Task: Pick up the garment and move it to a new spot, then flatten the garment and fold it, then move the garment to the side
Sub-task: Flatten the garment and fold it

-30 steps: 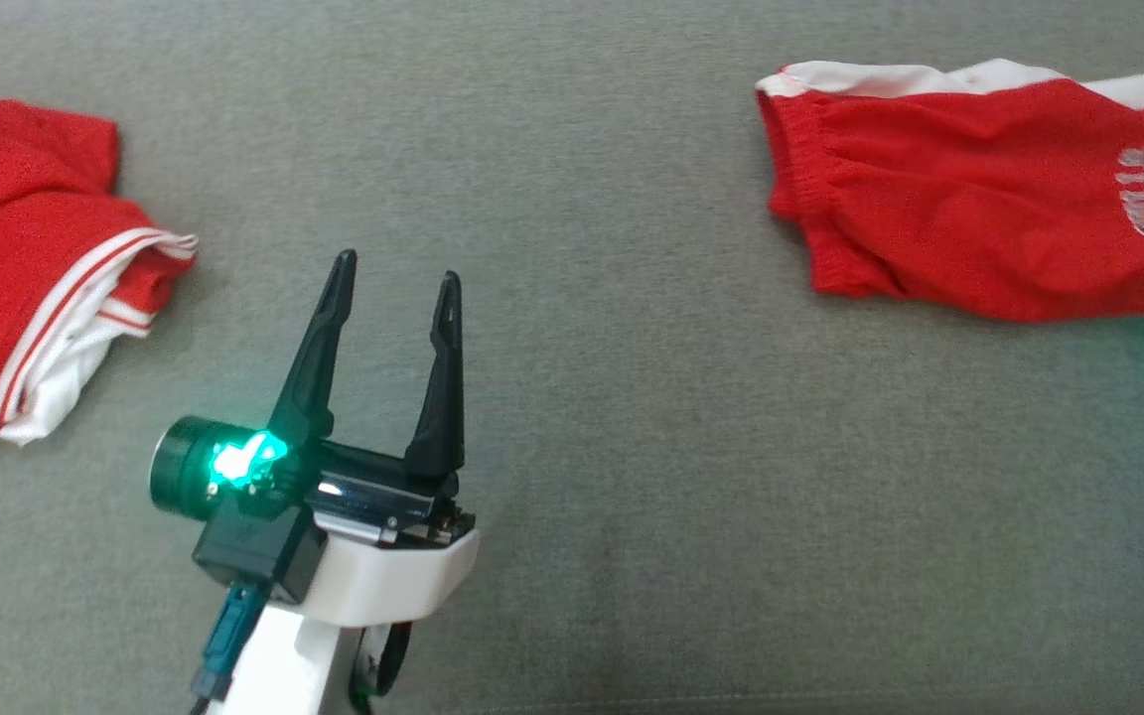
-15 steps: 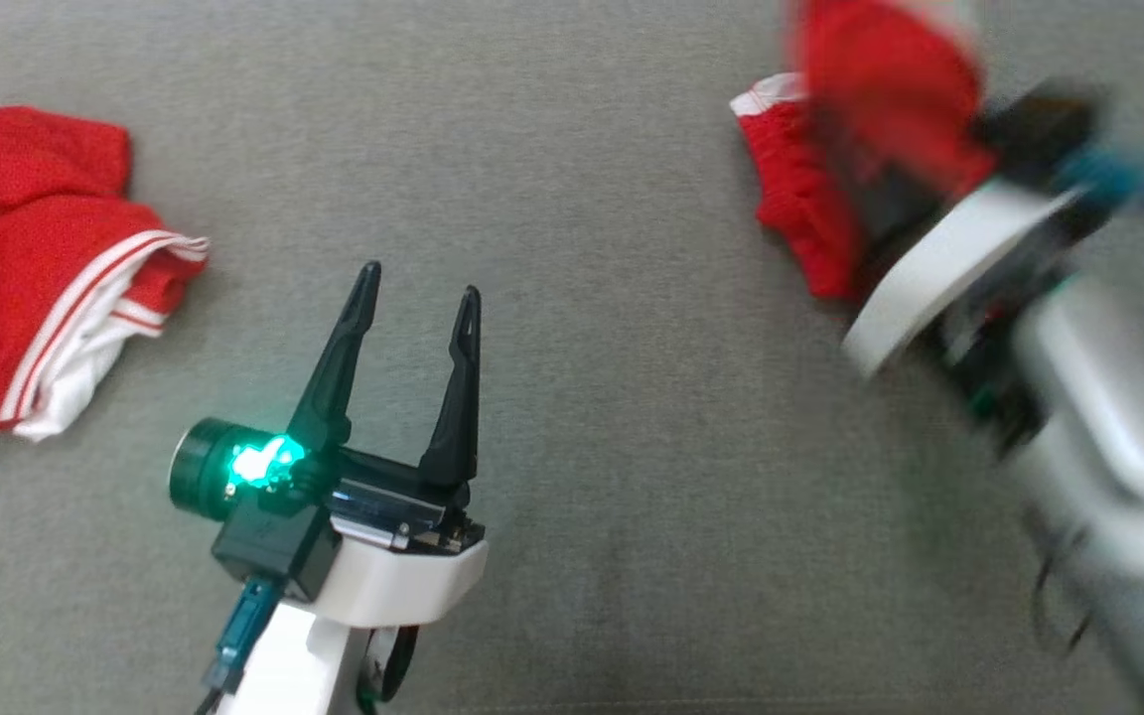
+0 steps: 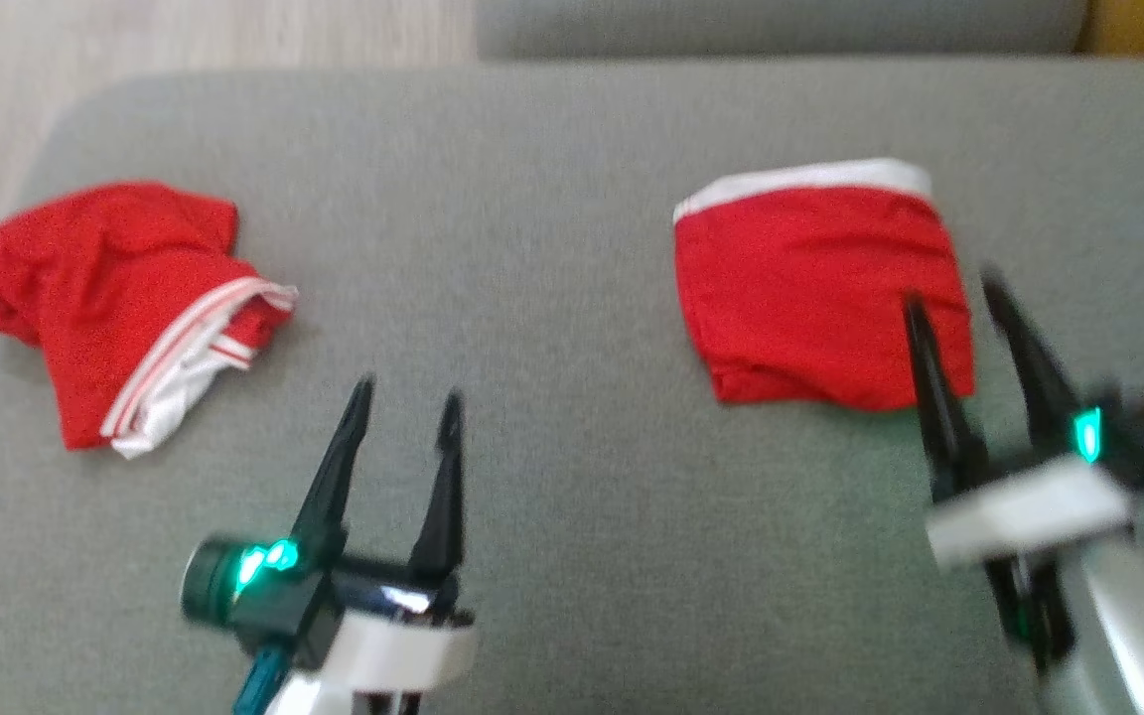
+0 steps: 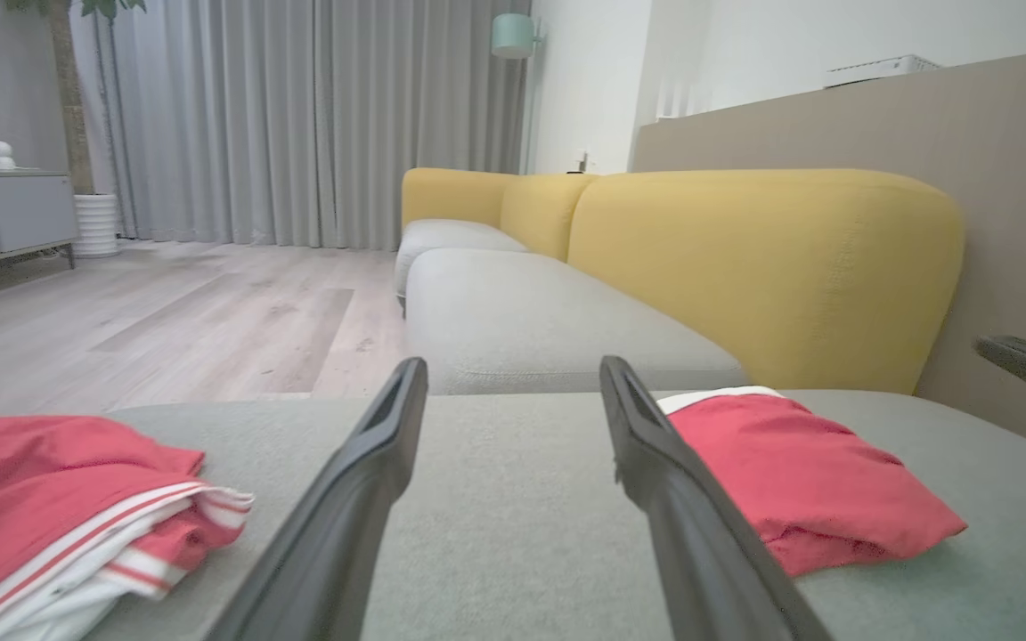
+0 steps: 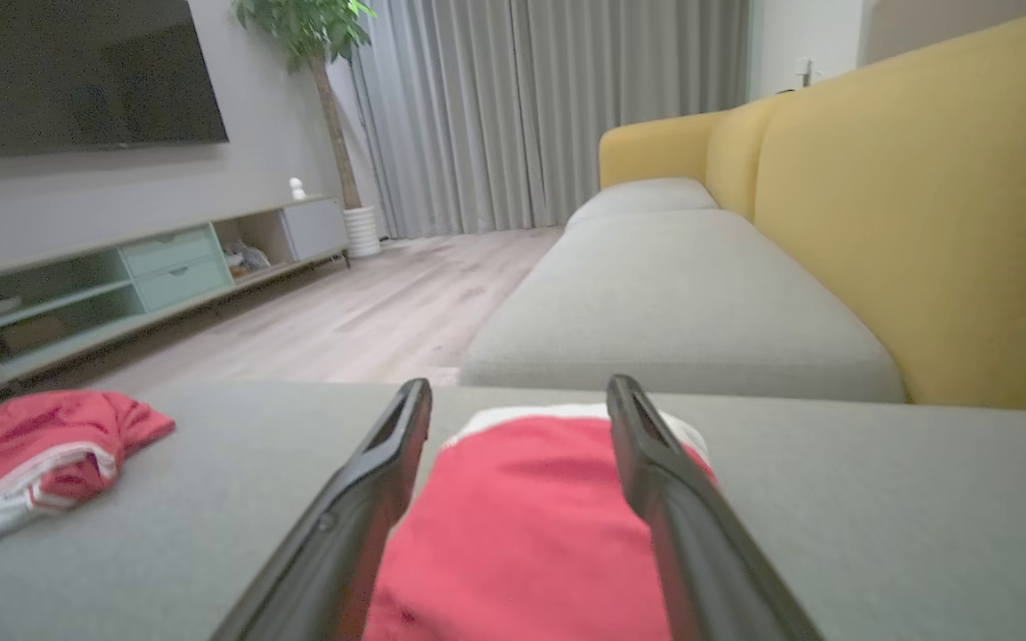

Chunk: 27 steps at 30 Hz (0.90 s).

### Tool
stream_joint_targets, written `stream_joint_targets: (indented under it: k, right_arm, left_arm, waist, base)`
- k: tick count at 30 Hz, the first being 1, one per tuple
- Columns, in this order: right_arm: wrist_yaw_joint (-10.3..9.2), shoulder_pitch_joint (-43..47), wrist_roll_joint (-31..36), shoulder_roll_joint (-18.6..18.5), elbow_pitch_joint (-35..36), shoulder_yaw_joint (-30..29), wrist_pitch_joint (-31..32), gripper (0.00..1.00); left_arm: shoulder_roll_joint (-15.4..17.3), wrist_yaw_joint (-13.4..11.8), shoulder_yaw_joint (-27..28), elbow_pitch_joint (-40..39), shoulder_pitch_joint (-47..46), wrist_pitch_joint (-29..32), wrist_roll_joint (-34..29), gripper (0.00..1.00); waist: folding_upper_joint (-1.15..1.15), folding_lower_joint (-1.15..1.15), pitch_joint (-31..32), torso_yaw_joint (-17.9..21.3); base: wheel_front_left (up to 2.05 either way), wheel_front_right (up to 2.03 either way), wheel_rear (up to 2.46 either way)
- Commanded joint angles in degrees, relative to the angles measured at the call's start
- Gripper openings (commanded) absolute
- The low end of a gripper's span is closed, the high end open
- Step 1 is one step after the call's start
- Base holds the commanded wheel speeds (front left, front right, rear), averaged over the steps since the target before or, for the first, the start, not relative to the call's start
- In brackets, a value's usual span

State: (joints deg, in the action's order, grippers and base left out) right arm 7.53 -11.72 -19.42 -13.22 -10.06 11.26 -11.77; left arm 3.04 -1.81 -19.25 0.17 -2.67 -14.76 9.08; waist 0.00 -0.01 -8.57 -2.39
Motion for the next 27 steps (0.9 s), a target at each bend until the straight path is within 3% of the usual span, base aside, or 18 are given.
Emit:
stream_joint_targets:
  k: [1, 6, 11, 27]
  right_arm:
    - [-0.04, 3.2, 1.4, -0.1, 1.1, -0.4, -1.8, 1.0]
    - [-0.04, 12.1, 3.0, 2.0, 2.0, -5.4, -3.2, 1.0]
    - [-0.04, 18.1, 5.8, 3.3, 3.7, -6.2, -3.2, 1.0]
    - [-0.04, 20.2, 9.3, 4.4, 3.7, -4.5, -3.2, 1.0]
  left_arm:
    - [-0.2, -0.9, 2.8, -0.9, 1.0, -0.2, -0.1, 1.0]
    - [0.0, -3.3, 5.3, 3.5, 6.0, -0.2, -1.4, 1.0]
    - [0.3, -4.2, 6.9, 8.5, 8.2, -0.2, -2.5, 1.0]
    - [0.3, -4.1, 10.1, 11.9, 8.5, -0.2, -4.2, 1.0]
  waist:
    - [0.0, 0.01, 5.2, 0.4]
    - [0.0, 0.01, 9.9, 1.6]
    - [0.0, 0.01, 12.6, 2.0]
    - [0.0, 0.01, 13.9, 1.0]
  base:
    - [0.0, 0.0, 0.0]
    - [0.0, 0.0, 0.0]
    - [0.0, 0.0, 0.0]
    - [0.0, 0.0, 0.0]
